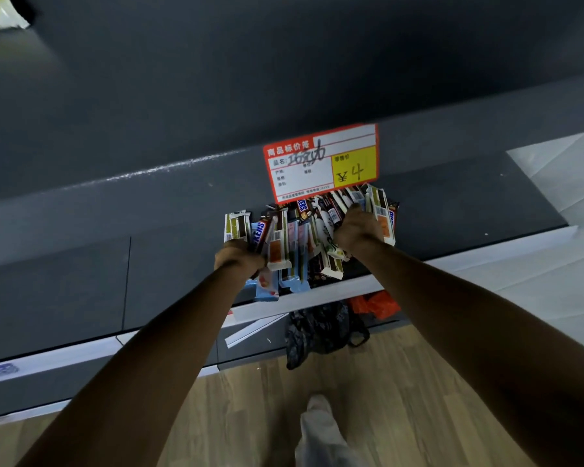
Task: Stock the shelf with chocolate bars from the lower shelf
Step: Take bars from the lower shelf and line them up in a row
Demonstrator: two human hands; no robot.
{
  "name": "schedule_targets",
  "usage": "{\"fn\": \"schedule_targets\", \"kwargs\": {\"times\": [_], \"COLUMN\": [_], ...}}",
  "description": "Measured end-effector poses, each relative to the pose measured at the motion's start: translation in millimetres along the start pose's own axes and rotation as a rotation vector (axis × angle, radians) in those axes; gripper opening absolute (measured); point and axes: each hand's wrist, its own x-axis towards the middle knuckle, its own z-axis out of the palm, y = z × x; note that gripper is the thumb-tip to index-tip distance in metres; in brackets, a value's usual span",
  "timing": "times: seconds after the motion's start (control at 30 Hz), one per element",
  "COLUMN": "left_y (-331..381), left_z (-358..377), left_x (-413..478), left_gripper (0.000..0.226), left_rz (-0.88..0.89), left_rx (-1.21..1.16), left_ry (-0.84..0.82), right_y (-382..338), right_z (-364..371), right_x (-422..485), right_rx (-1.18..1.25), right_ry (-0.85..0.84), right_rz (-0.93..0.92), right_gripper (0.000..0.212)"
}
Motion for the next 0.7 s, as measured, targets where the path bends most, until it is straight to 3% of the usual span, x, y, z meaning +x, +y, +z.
{"fn": "schedule_targets", "kwargs": {"times": [0.07, 0.23, 0.47, 0.6, 0.7], "left_y": [-7.7, -25.3, -48.6, -61.6, -66.8], "left_z": [-2.9, -14.7, -37.6, -46.5, -52.0], "left_x": [-5.3, -16.9, -29.5, -32.4, -36.1], "left_gripper": [0.045, 0.037, 0.037, 0.038, 0.034], "left_rz": [0.048, 0.194, 0.31, 0.356, 0.387], "left_rx": [-0.005, 0.035, 0.113, 0.137, 0.194], "left_ry": [-0.003, 0.001, 0.0, 0.014, 0.047], "right_y": [-3.2, -6.5, -15.7, -14.4, -7.0], "right_z": [3.4, 12.7, 21.3, 21.2, 24.5], "right_x": [-3.7, -5.1, -16.7, -20.3, -21.0], "right_rx": [0.016, 0.086, 0.26, 0.338, 0.556], "right_ry": [-0.002, 0.019, 0.075, 0.038, -0.016], "right_rz": [0.015, 0.078, 0.287, 0.342, 0.307], "right_gripper": [0.038, 0.036, 0.052, 0.045, 0.038]}}
